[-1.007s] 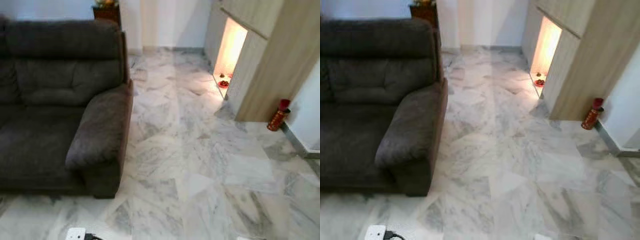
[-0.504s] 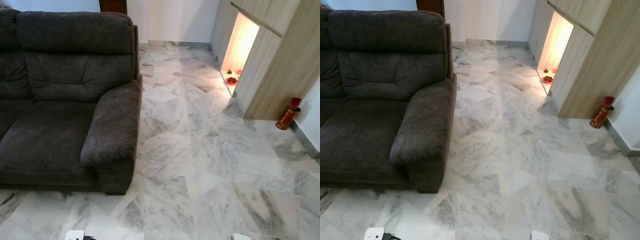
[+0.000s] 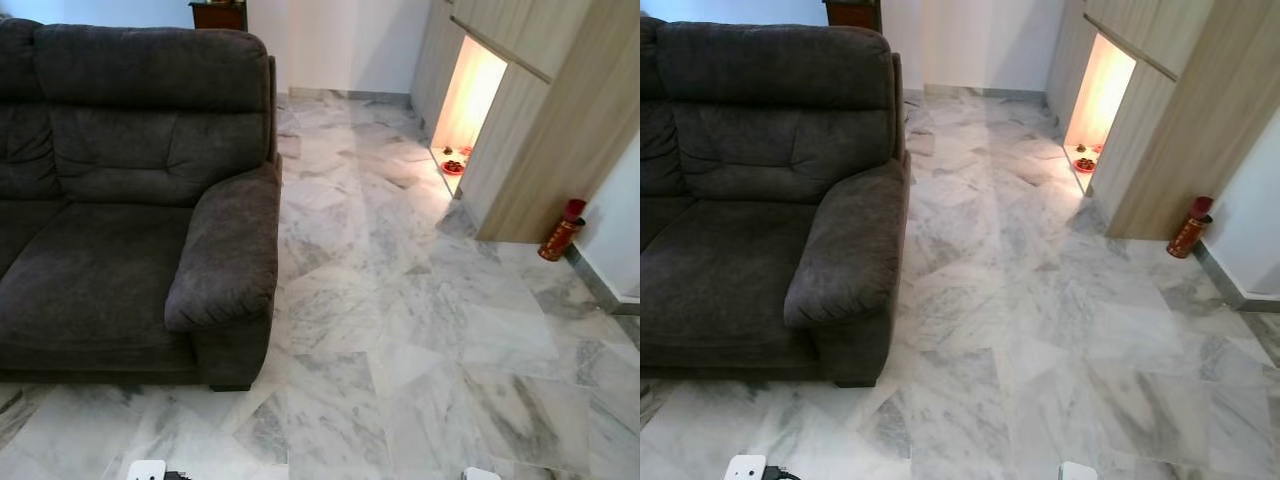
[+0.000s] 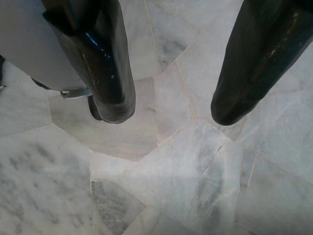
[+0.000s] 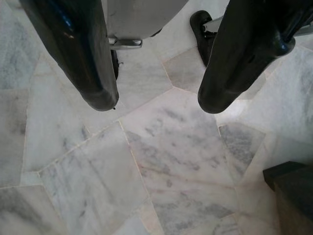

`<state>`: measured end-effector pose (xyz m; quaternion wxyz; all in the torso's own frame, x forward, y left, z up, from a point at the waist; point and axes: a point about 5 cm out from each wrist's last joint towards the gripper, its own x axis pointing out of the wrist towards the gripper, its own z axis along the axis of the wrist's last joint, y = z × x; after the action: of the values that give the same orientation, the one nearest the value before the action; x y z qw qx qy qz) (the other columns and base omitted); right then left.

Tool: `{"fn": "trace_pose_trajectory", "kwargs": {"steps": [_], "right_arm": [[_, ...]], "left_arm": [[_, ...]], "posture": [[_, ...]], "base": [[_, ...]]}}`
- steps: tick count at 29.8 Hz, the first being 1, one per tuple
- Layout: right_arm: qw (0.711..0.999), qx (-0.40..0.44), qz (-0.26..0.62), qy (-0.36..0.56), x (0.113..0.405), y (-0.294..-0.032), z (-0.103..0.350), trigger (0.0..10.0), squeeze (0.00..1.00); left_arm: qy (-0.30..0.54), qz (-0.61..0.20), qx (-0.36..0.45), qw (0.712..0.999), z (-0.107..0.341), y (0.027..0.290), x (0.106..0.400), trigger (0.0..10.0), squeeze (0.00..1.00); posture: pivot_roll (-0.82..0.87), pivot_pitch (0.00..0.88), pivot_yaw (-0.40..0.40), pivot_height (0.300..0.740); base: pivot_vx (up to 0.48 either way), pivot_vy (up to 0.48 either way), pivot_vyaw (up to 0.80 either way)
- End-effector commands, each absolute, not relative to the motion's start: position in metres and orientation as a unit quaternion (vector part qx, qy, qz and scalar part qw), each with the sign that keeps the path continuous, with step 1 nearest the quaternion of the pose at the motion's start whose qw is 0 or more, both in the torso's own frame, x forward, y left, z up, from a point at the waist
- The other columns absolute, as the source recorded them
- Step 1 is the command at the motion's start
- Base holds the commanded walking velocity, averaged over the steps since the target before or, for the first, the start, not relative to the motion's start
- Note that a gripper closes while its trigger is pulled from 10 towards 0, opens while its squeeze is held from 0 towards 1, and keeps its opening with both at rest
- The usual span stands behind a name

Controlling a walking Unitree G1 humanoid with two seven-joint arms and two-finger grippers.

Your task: Move the pillow to the sofa from floor

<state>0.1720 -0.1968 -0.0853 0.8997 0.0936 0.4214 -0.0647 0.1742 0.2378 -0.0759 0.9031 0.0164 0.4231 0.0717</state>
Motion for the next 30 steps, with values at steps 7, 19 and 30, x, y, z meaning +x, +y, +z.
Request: {"fn": "trace_pose_trajectory", "kwargs": {"steps": [7, 19, 30], "right_arm": [[0.898, 0.092, -0.066, 0.425, 0.1698, -0.1981, -0.0861, 10.0, 0.00], [0.898, 0.094, -0.065, 0.424, 0.1700, -0.1972, -0.0861, 10.0, 0.00], [0.899, 0.097, -0.065, 0.423, 0.1703, -0.1956, -0.0862, 10.0, 0.00]], "left_arm": [[0.433, 0.073, 0.012, 0.898, -0.0787, 0.2388, 0.1680, 10.0, 0.00], [0.437, 0.070, 0.010, 0.897, -0.0803, 0.2333, 0.1682, 10.0, 0.00], [0.440, 0.071, 0.010, 0.895, -0.0806, 0.2336, 0.1678, 10.0, 0.00]], "posture": [[-0.05, 0.065, 0.012, 0.740], [-0.05, 0.068, 0.013, 0.740], [-0.05, 0.069, 0.016, 0.740]], "base": [[0.000, 0.314, 0.00], [0.000, 0.314, 0.00], [0.000, 0.323, 0.00]]}}
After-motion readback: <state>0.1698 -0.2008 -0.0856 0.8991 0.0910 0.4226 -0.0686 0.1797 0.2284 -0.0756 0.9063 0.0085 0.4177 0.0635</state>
